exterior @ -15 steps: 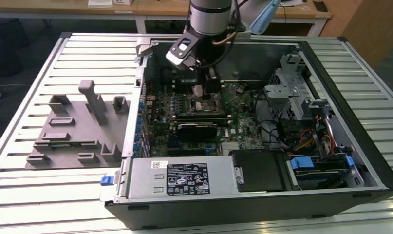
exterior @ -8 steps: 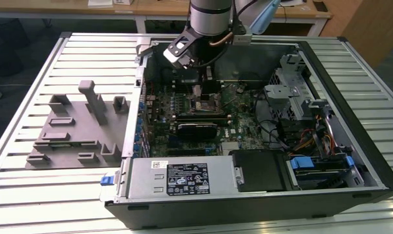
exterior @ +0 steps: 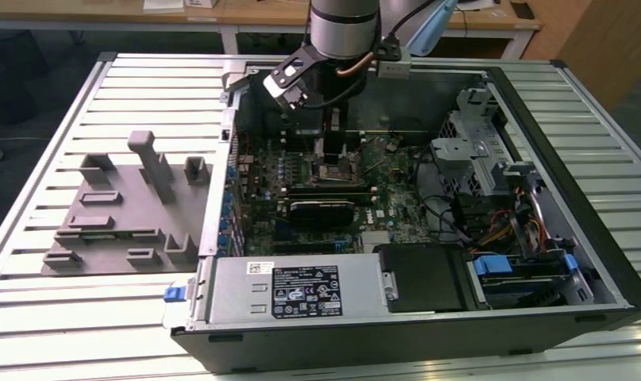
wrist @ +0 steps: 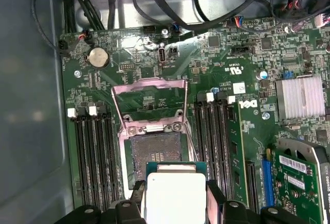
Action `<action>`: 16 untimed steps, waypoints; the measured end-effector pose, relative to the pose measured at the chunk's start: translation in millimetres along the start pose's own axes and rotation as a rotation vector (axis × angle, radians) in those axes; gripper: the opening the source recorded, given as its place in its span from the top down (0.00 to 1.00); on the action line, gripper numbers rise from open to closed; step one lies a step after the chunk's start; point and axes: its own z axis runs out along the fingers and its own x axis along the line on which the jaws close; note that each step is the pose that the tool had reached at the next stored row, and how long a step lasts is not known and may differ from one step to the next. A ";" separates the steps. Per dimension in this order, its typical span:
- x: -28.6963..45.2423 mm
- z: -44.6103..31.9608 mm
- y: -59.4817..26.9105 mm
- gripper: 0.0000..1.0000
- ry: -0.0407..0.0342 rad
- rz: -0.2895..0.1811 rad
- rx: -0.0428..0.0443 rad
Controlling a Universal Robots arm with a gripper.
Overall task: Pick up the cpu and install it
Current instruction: 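Place the cpu into insertion slot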
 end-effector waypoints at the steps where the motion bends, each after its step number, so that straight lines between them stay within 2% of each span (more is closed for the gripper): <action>1: 0.0 0.0 0.0 0.45 0.0000 0.000 0.0000; 6: 0.1 2.3 0.1 0.45 0.0001 0.002 -0.0007; 16: 1.1 14.6 4.0 0.45 0.0003 -0.006 -0.0014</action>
